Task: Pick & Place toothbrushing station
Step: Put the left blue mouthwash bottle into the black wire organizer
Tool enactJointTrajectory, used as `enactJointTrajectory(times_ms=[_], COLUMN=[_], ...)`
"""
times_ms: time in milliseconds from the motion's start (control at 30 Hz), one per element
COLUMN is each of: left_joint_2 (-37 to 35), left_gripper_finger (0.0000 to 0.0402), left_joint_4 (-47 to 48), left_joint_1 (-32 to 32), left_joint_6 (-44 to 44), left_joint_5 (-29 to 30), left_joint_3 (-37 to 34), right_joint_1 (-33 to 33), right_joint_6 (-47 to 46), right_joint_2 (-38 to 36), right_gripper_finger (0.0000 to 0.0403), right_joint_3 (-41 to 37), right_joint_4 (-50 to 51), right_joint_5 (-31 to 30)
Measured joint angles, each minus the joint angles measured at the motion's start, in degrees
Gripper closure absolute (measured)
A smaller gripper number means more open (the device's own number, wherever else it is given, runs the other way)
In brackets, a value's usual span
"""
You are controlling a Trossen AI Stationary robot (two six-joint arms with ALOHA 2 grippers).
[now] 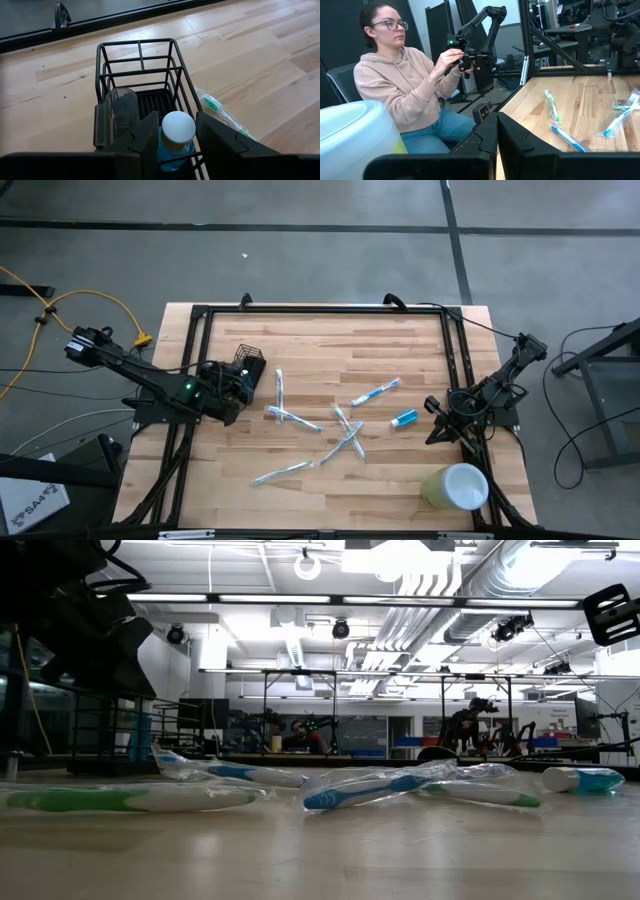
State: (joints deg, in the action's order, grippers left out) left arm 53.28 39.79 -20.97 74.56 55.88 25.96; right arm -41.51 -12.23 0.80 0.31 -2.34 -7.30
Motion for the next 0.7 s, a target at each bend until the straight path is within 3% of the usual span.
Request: enactJointTrajectory(times_ms=[700], left_joint_2=[0.0], left_gripper_finger=[0.0275], left_joint_4=[0.02], left_joint_1=[-0.08], left_joint_6=[0.02], left_joint_5=[1.5], left_joint_3=[-0.04], right_joint_1=[0.01], right_joint_6=[0.0], right_joint_2=[0.0], right_gripper_finger=[0.0401], right_joint_3=[0.0], right_joint_4=[0.01], right_joint_5=[-0.01])
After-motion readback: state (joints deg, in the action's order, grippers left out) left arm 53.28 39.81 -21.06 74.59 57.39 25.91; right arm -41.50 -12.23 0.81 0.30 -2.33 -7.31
